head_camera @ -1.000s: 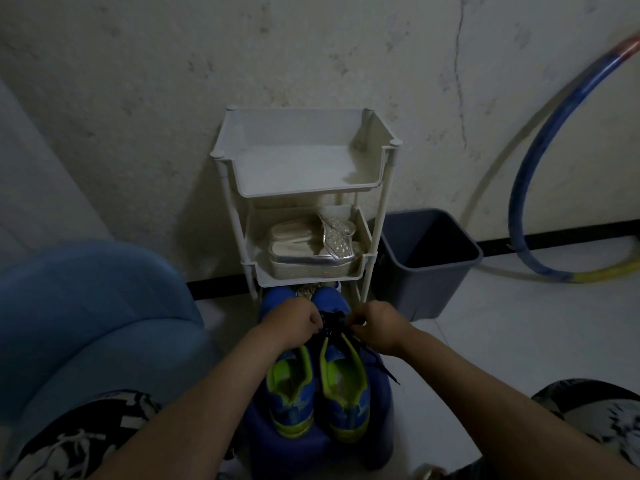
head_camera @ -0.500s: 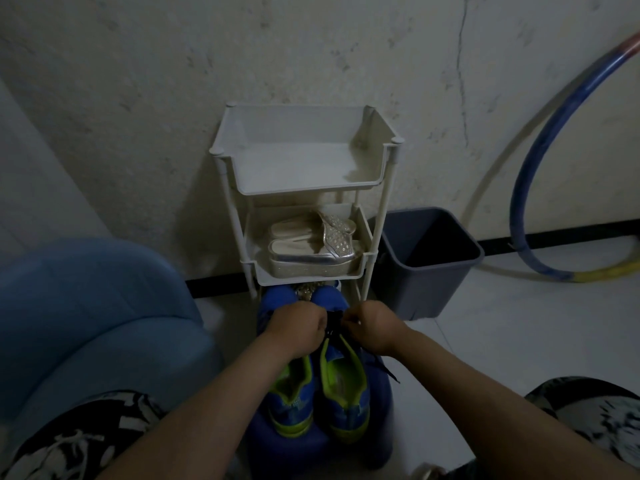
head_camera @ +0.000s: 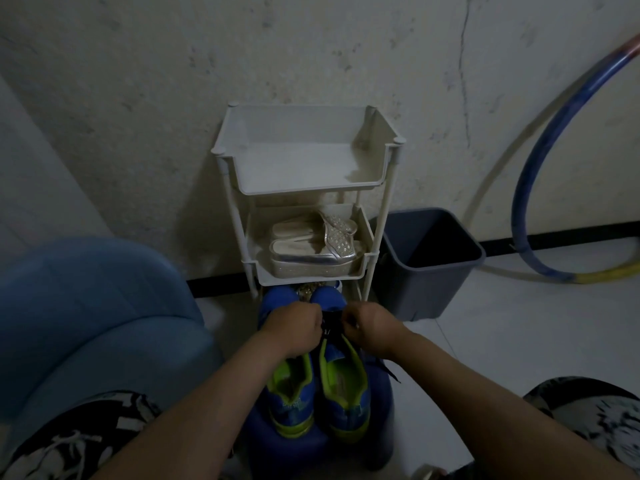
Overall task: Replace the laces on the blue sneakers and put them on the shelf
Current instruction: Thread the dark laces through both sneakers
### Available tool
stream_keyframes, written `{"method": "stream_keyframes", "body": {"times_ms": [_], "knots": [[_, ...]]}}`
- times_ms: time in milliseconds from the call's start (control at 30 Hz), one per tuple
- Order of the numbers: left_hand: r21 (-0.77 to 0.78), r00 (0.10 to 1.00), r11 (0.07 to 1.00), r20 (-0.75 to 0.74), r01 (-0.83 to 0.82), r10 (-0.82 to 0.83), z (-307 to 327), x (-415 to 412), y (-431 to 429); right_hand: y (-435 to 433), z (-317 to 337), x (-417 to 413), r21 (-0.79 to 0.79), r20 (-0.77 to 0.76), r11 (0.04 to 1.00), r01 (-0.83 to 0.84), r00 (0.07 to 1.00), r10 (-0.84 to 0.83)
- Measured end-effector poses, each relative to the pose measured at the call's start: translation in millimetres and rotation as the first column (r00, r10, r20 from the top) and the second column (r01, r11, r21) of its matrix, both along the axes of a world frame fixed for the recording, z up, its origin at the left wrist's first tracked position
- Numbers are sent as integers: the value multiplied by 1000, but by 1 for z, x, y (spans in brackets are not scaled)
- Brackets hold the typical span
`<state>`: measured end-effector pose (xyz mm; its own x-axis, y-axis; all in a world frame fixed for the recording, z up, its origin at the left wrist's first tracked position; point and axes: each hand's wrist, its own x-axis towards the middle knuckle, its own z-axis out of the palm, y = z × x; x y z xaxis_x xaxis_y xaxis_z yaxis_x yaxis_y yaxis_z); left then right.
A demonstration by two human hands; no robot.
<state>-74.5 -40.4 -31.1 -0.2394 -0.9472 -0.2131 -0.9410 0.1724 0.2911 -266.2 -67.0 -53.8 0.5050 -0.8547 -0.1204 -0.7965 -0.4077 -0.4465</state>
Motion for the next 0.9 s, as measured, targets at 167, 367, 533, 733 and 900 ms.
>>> {"method": "stream_keyframes", "body": {"times_ms": [167, 367, 533, 733, 900], "knots": [[107, 998, 993, -33, -49, 53, -5, 0, -7, 1, 1, -5, 92, 59, 976, 197, 977, -203], [48, 981, 990, -139, -131, 137, -12, 5, -10, -4, -2, -6, 81, 57, 984, 157, 985, -162], [-61, 997, 995, -8, -78, 78, -12, -2, -8, -5, -2, -1, -47, -21, 996, 75, 997, -76], [-167, 986, 984, 159, 69, -42, -9, -8, -8, -4, -7, 8, -182, -163, 983, -11, 986, -20], [-151, 978, 986, 202, 75, -43, -9, -12, -7, -7, -13, 13, -157, -142, 988, -8, 990, -15]]}}
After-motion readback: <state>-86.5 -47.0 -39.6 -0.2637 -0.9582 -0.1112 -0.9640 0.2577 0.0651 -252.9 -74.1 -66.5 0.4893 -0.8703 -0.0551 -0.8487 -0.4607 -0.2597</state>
